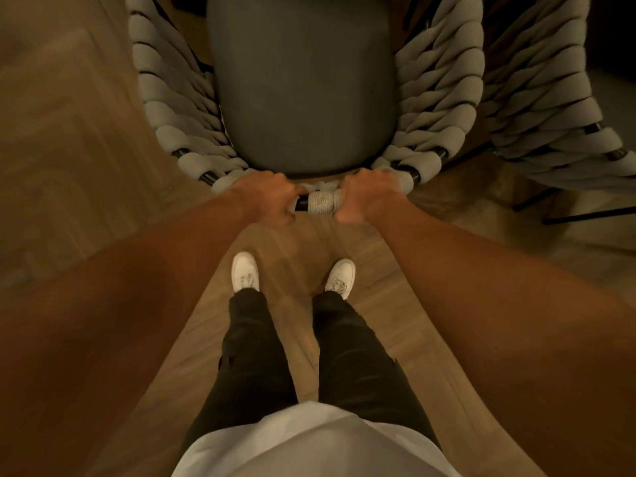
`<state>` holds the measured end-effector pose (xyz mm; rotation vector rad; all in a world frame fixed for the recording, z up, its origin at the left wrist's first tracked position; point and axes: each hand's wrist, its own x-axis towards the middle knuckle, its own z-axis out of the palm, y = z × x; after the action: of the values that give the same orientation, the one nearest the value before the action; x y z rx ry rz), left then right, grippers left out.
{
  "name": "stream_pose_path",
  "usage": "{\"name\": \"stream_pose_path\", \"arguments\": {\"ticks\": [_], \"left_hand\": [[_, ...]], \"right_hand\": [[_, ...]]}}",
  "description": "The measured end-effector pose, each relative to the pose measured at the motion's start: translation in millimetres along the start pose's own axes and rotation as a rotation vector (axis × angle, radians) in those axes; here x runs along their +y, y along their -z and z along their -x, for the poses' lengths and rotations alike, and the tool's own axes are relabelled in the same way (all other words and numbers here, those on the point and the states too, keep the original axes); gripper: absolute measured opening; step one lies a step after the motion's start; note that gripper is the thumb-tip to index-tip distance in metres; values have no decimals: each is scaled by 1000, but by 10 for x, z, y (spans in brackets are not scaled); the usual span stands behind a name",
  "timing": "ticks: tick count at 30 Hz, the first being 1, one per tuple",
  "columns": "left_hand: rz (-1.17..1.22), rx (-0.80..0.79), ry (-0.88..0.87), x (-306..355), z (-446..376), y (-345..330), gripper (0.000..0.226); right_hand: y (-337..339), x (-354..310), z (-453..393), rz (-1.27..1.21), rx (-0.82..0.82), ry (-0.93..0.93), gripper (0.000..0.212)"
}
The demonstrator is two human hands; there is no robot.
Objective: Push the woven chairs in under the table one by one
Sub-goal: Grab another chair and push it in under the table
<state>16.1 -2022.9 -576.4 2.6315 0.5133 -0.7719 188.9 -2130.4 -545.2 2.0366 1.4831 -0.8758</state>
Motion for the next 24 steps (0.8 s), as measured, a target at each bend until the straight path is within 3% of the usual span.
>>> {"name": "stream_pose_path", "arguments": {"ticks": [14, 18, 24], "left_hand": [[-138, -91, -226, -793, 501, -99, 39], [-145, -119, -270, -779, 496, -75, 44], [-146, -121, -272, -970, 214, 136, 41]], "right_hand": [[-223, -1161, 235, -197, -4, -210, 50], [-277, -1205, 253, -232, -42, -251, 57], [-36, -1084, 3, -281, -30, -253, 48]]}}
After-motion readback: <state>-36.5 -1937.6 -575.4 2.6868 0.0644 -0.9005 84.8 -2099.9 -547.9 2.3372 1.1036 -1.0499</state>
